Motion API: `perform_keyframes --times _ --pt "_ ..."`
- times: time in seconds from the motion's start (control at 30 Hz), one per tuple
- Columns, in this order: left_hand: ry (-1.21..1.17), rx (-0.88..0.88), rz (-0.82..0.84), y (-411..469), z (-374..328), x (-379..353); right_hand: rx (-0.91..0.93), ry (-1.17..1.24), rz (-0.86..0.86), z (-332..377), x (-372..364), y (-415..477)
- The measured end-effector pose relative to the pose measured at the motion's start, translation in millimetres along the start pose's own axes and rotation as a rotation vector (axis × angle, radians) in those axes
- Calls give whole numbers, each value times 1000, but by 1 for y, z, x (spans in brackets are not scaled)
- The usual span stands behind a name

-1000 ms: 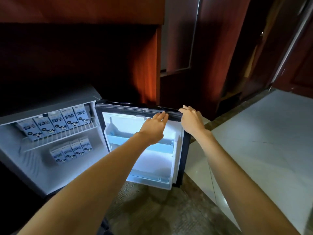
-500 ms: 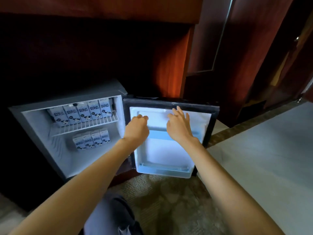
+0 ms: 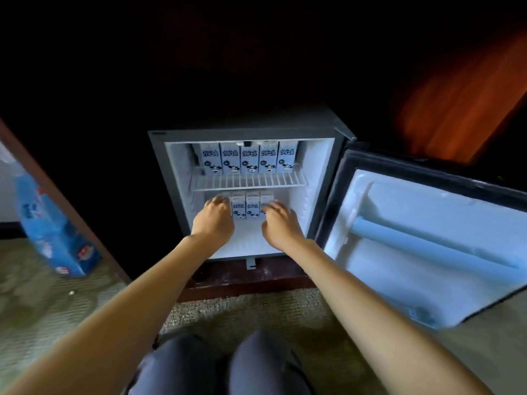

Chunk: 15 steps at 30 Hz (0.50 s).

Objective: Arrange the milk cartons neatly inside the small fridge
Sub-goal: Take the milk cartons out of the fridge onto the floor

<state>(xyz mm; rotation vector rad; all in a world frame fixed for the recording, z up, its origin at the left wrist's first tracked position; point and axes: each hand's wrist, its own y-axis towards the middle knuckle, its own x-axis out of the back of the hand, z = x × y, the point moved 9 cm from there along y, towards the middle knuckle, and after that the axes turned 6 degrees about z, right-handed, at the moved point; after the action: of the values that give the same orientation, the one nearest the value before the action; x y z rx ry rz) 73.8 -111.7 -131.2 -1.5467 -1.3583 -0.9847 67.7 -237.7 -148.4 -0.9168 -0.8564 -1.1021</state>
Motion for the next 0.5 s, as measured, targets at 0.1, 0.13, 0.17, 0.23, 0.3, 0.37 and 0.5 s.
perform_keyframes --times 0.1,0.13,0.17,0.23,0.3,0.37,0.5 --pt "51 -62 7 40 11 -1 19 12 -5 7 -6 43" --pt "68 -68 6 51 14 1 31 5 -8 10 -8 58" --pt "79 -68 3 63 18 2 46 -6 -14 12 -9 73" --pt "82 -58 -12 86 24 5 82 -36 -40 18 -9 100" --pt "55 -48 -66 107 32 13 114 -78 -97 26 -3 121" --pt "31 -54 -156 126 38 23 130 -112 -178 33 9 139" --pt "0 -71 -294 151 43 40 157 -224 -312 50 29 164"
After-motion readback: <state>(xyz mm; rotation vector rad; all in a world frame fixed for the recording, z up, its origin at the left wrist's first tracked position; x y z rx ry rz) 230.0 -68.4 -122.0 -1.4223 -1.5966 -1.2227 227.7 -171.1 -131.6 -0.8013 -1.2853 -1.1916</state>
